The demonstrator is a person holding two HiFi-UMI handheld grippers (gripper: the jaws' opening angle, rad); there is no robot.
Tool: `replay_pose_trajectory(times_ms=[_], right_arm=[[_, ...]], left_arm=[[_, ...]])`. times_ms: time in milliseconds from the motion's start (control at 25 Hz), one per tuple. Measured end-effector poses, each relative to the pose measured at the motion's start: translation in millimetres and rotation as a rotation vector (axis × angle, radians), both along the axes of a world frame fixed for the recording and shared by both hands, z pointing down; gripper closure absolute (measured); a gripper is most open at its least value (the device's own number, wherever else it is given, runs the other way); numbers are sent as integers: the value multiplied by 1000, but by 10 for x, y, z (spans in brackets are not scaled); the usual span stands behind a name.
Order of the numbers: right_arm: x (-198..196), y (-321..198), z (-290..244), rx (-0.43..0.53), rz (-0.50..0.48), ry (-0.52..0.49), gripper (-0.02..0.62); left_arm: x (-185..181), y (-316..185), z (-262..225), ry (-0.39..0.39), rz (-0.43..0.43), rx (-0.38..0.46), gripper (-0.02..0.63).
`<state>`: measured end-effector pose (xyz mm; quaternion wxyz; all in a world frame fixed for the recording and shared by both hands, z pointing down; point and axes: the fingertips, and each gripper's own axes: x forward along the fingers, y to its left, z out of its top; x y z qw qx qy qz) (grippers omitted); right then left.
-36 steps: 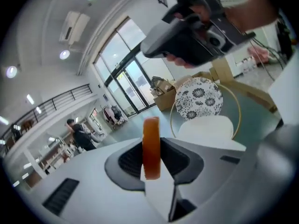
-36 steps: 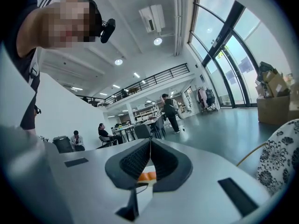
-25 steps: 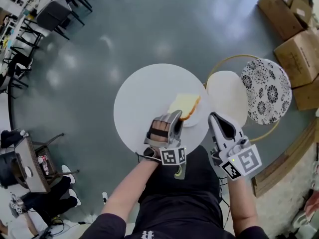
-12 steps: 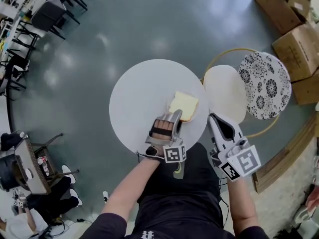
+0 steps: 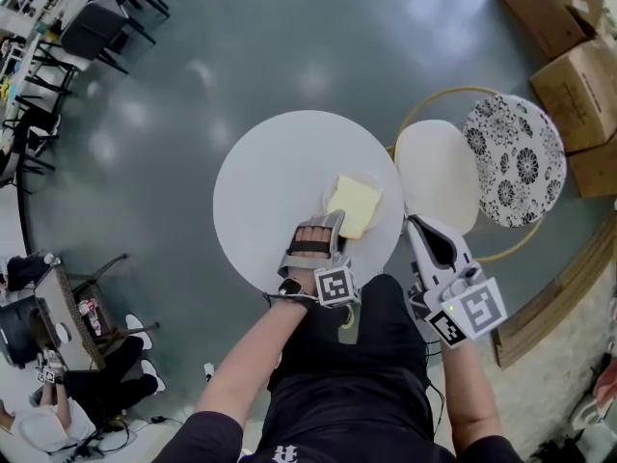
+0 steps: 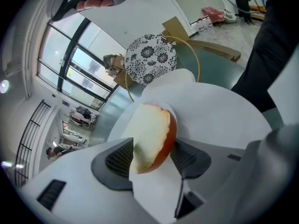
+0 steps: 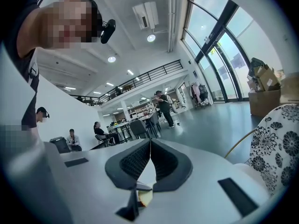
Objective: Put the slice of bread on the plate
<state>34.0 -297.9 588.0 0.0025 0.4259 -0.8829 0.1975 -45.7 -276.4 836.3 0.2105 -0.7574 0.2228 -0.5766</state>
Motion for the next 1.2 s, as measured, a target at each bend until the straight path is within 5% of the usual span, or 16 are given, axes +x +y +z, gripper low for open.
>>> replay_pose_trajectory(times_ms=[160, 560, 760, 1000, 1200], right_arm=[[-25, -28, -66, -11, -9, -4, 588], [25, -116, -112, -54, -24, -27, 588], [49, -189, -171, -53, -28, -33, 588], [-32, -180, -221, -71, -69, -11, 588], [-155, -171, -355, -66, -97, 9, 588]], left_arm=[[-142, -6, -21, -65, -9, -64, 373], [-25, 88, 64, -49, -56, -309, 286], [-40, 123, 84, -47, -61, -358, 253], [-84, 188, -182, 47, -133, -383, 253], [-58, 83, -707, 202, -215, -366, 255]])
